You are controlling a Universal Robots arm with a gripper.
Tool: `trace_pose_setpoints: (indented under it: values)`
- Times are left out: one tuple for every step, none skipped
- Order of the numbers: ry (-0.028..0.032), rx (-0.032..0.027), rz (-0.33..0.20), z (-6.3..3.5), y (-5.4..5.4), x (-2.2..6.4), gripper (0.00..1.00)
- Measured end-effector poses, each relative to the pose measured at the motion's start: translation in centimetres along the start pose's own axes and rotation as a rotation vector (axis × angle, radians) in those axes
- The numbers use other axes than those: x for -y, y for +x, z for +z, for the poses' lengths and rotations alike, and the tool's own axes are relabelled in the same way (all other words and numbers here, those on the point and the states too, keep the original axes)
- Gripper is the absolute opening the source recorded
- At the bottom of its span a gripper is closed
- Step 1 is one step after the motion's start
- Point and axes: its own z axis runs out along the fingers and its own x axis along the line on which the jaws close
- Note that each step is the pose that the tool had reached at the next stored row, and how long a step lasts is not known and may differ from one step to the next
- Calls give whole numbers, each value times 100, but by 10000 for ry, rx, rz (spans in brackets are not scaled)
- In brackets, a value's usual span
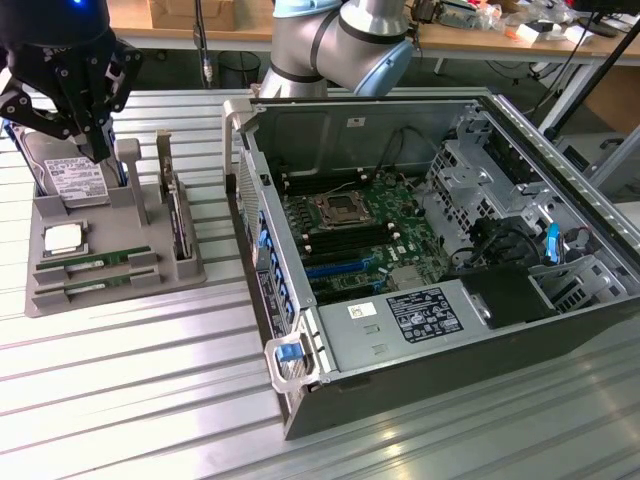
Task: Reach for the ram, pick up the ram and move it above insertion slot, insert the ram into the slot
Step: 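Pick up the ram and move it above insertion slot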
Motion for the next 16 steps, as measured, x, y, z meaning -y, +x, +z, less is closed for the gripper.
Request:
trace_pose_setpoints:
  values:
    - [-1,-3,-61,0,0,0,11]
    - [-4,-10,-202,0,0,0,11]
    - [-7,-16,-338,0,0,0,11]
    - [-10,-22,-477,0,0,0,11]
    - [-12,-26,-564,0,0,0,11]
    - [-14,-31,-655,0,0,0,11]
    - [-19,-38,-836,0,0,0,11]
    - [-21,-45,-965,0,0,0,11]
    - [-23,-48,-1033,0,0,0,11]
    - [-25,-52,-1130,0,0,0,11]
    - [-29,-59,-1275,0,0,0,11]
    - [-33,-68,-1475,0,0,0,11]
    - [-42,-85,-1860,0,0,0,11]
    - [-47,-93,-2038,0,0,0,11]
    - [-50,-99,-2183,0,0,0,11]
    - [-53,-105,-2319,0,0,0,11]
